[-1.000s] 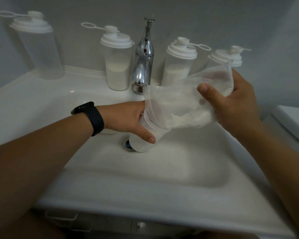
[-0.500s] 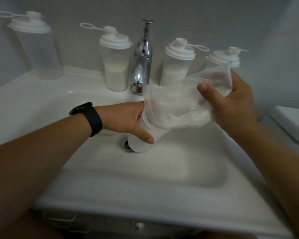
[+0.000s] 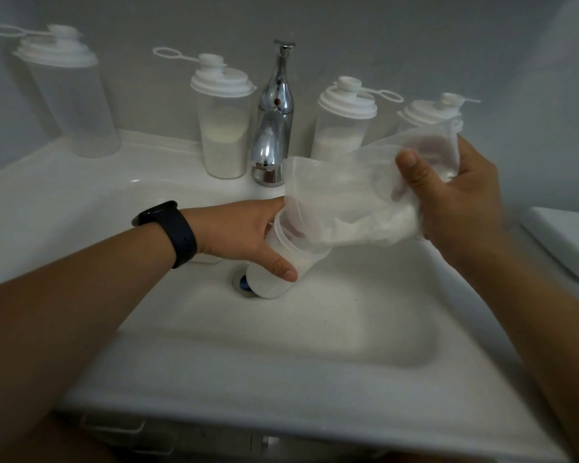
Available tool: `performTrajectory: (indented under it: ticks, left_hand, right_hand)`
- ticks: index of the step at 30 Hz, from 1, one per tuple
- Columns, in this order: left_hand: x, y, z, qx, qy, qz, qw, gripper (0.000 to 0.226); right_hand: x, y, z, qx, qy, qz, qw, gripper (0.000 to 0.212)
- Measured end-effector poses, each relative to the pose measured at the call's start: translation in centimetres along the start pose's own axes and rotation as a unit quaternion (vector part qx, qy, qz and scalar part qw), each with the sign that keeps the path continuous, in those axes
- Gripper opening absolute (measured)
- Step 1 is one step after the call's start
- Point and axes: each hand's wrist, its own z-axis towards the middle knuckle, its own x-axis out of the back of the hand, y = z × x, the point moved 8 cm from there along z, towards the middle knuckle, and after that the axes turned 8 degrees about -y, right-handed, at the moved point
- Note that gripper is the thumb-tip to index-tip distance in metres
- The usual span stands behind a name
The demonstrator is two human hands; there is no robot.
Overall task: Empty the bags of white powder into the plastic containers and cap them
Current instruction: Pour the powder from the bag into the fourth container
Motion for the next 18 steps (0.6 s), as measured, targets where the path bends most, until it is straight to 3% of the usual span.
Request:
performTrajectory:
  ticks: [12,18]
  left_hand:
    - [-0.08,-0.04,0.13,-0.005,0.000,-0.003,1.000,0.094]
    - [-0.03,-0.27,0.19,-0.002,-0.001,-0.002,1.000,0.094]
  right_hand:
    - [-0.39,0.21,-0.07,-0.015,-0.022,-0.007,1.000,0.004]
    - [-0.63,-0.03,-0.18,-0.021,-0.033,-0.011,0.999,0.013]
